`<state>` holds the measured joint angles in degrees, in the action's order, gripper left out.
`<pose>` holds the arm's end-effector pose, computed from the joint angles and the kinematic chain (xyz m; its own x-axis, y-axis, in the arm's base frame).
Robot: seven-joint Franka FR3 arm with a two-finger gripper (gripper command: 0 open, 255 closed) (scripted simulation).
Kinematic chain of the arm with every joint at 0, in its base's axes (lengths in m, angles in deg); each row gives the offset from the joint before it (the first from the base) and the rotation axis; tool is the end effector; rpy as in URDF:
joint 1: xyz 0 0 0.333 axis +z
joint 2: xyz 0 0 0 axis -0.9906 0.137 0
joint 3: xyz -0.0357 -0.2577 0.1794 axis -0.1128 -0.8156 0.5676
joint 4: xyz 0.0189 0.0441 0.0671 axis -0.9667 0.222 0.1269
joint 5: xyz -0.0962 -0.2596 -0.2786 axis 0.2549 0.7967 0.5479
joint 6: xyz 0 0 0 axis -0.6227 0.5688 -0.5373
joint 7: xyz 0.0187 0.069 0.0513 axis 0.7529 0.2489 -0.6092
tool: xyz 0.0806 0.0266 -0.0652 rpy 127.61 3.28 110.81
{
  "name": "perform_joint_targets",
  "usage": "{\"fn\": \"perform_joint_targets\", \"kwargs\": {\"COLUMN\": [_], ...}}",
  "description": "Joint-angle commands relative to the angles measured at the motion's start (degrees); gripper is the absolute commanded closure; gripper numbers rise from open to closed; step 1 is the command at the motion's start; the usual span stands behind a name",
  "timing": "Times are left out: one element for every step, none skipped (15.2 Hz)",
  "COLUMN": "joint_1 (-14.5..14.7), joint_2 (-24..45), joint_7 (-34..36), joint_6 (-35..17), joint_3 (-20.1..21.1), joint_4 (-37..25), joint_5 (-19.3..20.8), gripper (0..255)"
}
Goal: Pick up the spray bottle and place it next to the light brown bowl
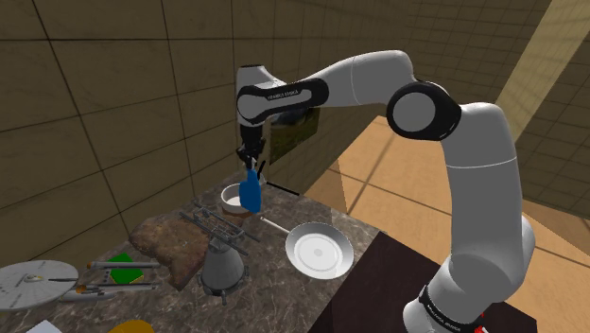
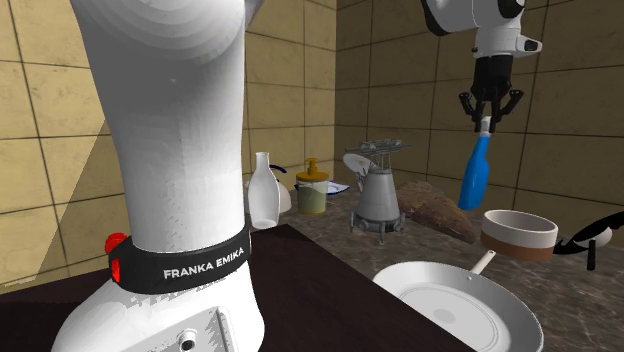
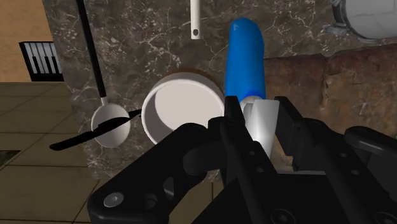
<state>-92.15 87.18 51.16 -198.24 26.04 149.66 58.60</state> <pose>0.7060 0.0378 0.3876 0.9885 0.1511 -0.0014 0.1512 -0.9885 0.0045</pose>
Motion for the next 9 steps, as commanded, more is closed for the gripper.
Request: {"fn": "perform_joint_targets", "kwargs": {"joint_1": [-0.13, -0.13, -0.13, -0.12, -0.11, -0.10, -0.08, -0.07, -0.05], "joint_2": [0.21, 0.44, 0.68, 0.93, 1.20, 1.47, 1.76, 2.05, 2.36], "joint_7": [0.05, 0.11, 0.17, 0.24, 0.30, 0.36, 0.43, 0.50, 0.56], "joint_6": [-1.54, -2.18, -2.81, -3.44, -4.06, -4.68, -5.29, -5.90, -6.49], "joint_3": [-0.09, -0.14, -0.19, -0.24, -0.30, -0.35, -0.41, -0.47, -0.54], "joint_4": [1.30, 1.72, 2.12, 2.50, 2.87, 3.22, 3.56, 3.88, 4.18], "joint_5": [0.12, 0.21, 0.29, 0.39, 0.48, 0.58, 0.68, 0.78, 0.88], "gripper": [255, 255, 255, 255, 255, 255, 255, 255, 255]}}
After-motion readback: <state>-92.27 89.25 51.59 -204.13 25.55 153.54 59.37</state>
